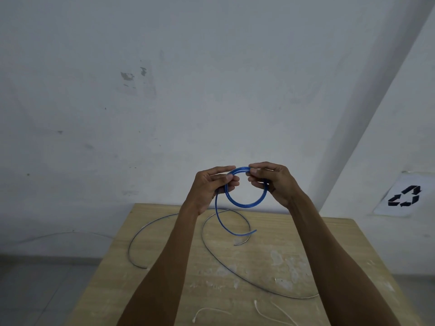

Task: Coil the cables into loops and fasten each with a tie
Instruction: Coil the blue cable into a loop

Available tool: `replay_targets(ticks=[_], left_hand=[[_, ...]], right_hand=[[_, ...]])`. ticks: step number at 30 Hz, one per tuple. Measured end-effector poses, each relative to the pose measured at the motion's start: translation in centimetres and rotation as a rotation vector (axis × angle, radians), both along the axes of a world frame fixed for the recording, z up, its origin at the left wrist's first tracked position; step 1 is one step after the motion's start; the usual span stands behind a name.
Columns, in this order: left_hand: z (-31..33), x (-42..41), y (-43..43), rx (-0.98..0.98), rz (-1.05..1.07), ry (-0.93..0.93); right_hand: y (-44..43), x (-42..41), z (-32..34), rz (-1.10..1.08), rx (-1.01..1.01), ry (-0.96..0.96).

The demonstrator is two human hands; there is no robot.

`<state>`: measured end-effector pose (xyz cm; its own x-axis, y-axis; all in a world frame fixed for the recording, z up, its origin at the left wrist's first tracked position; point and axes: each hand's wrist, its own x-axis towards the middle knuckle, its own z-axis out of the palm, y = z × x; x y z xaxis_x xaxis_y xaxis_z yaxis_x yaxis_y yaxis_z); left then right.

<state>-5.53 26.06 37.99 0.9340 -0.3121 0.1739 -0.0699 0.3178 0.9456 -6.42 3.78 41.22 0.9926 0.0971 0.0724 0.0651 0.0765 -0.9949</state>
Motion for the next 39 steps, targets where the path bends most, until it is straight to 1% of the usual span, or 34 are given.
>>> replay_targets(ticks=[3, 5, 8, 14, 20, 24, 27, 31, 36, 39], left_hand=[[-0.2, 0.2, 0.6, 0.071, -0.014, 0.016], [-0.2, 0.3, 0.8, 0.104, -0.001, 0.02], [0.0, 0.6, 0.7, 0.074, 0.045, 0.011], [0.0, 0.4, 0.6, 0.081, 0.035, 0.025], [0.4, 0.6, 0.7, 0.133, 0.023, 0.012], [0.6, 0.6, 0.3, 0.111, 0.042, 0.015], [0.5, 0.8, 0.0, 0.114, 0.08, 0.005], [0.3, 0.9, 0.2, 0.108, 0.049, 0.039], [0.7, 0.9, 0.4, 0.143, -0.014, 0.179], [1.0, 1.0, 0.9, 0.227, -0.035, 0.15]], right_hand=[[-0.1, -0.1, 0.2, 0.003, -0.109, -0.011], [-0.1, -0.1, 0.1, -0.003, -0.136, -0.027], [0.0, -0.2, 0.1, 0.023, -0.123, -0.019], [-0.4, 0.2, 0.6, 0.076, -0.231, -0.055], [-0.1, 0.3, 0.4, 0.03, -0.24, -0.08], [0.1, 0.2, 0.2, -0.013, -0.172, -0.079], [0.3, 0.3, 0.0, 0.001, -0.153, -0.085], [0.2, 0.3, -0.1, 0.019, -0.22, -0.101], [0.2, 0.3, -0.4, 0.003, -0.274, -0.154], [0.0, 0.4, -0.7, 0.01, -0.297, -0.166]])
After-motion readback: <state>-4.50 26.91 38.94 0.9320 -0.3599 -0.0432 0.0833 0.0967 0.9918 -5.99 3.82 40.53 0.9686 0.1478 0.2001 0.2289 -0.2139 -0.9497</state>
